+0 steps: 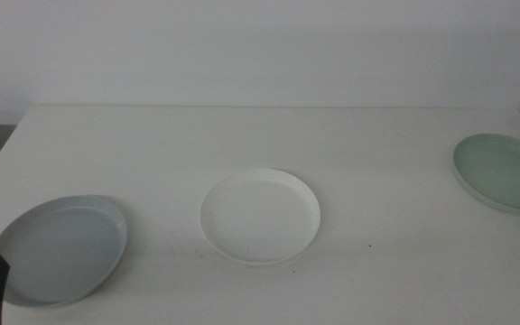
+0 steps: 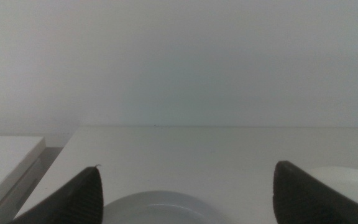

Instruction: Stack the three bowls on top of each other.

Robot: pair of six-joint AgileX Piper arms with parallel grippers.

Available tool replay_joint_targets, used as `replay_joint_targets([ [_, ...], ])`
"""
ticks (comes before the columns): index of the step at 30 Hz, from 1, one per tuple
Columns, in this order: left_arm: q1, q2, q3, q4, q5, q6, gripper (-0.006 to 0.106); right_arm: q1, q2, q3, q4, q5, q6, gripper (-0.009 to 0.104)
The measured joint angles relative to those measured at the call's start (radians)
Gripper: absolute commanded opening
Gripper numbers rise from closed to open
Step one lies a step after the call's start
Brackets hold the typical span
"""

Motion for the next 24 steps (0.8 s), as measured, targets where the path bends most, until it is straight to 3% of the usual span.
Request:
replay_joint_targets([
  [6,0.000,0.000,0.000,0.000,0.000,0.000,0.094,0.001,0.104,0.000,0.047,-0.025,0.000,0.065],
  [10,0.000,0.000,0.000,0.000,0.000,0.000,0.094,0.016,0.156,0.000,0.049,-0.031,0.000,0.064],
  [13,0.000,0.000,0.000,0.000,0.000,0.000,0.094,0.027,0.181,0.000,0.046,-0.039,-0.004,0.057],
  [14,0.000,0.000,0.000,0.000,0.000,0.000,0.094,0.027,0.188,0.000,0.046,-0.061,-0.004,0.033],
  [19,0.000,0.000,0.000,0.000,0.000,0.000,0.094,0.027,0.196,0.000,0.046,-0.088,-0.004,0.000],
  [24,0.000,0.000,0.000,0.000,0.000,0.000,0.094,0.027,0.193,0.000,0.068,-0.093,-0.006,-0.002],
])
